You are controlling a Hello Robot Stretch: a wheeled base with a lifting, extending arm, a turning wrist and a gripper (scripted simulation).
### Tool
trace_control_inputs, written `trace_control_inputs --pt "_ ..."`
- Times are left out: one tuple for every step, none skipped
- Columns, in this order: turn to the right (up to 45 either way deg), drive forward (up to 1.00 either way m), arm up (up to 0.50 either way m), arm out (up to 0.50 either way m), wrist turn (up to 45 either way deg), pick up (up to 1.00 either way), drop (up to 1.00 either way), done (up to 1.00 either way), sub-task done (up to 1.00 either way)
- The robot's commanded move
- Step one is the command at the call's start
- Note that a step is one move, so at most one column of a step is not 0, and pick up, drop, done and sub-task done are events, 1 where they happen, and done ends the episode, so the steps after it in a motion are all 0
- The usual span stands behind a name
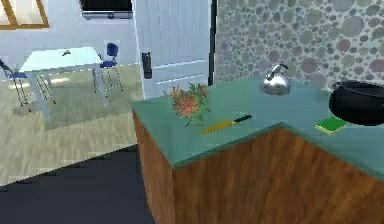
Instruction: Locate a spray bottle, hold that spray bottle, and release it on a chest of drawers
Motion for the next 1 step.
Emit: trace_control_inputs --pt "-45.0 0.00 0.00 0.00 0.0 0.00 0.00 0.00 0.00"
